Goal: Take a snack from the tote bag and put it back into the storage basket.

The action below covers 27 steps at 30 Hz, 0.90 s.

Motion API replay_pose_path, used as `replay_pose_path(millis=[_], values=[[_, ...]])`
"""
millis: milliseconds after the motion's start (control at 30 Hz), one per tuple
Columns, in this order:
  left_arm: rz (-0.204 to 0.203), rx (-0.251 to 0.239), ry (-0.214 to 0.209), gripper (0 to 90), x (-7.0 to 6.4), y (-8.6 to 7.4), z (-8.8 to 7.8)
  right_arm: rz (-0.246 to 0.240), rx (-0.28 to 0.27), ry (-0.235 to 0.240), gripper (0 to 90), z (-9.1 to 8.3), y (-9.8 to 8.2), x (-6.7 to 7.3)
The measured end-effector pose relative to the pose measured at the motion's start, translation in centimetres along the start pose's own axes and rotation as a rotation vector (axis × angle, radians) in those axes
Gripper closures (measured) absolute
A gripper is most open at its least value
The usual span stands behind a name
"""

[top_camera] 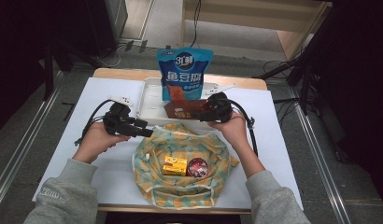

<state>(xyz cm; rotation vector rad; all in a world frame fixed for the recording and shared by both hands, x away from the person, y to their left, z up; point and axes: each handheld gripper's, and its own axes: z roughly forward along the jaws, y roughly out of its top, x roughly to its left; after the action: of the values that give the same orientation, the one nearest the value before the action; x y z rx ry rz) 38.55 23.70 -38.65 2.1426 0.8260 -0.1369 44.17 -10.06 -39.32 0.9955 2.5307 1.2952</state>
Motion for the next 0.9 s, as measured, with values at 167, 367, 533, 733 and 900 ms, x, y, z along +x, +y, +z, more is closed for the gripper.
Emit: replay_pose_path(millis=[167,367,533,733,900], values=[[0.000,0.004,0.001,40.2,0.0,0.0,0.1,-0.002,0.013,0.014,43.9,0.8,0.0,0.1],[0.001,0.006,0.003,40.1,0.0,0.0,0.0,-0.018,0.025,0.018,43.3,1.9,0.3,0.6],[0.002,0.005,0.004,40.1,0.0,0.0,0.0,-0.029,0.028,0.029,43.0,2.6,0.6,0.8],[0.000,0.007,0.004,40.2,0.1,-0.1,0.0,-0.026,0.028,0.042,42.6,3.4,0.7,0.8],[-0.001,0.009,0.003,40.2,0.1,-0.1,0.0,-0.019,0.031,0.048,42.0,4.0,0.7,0.5]])
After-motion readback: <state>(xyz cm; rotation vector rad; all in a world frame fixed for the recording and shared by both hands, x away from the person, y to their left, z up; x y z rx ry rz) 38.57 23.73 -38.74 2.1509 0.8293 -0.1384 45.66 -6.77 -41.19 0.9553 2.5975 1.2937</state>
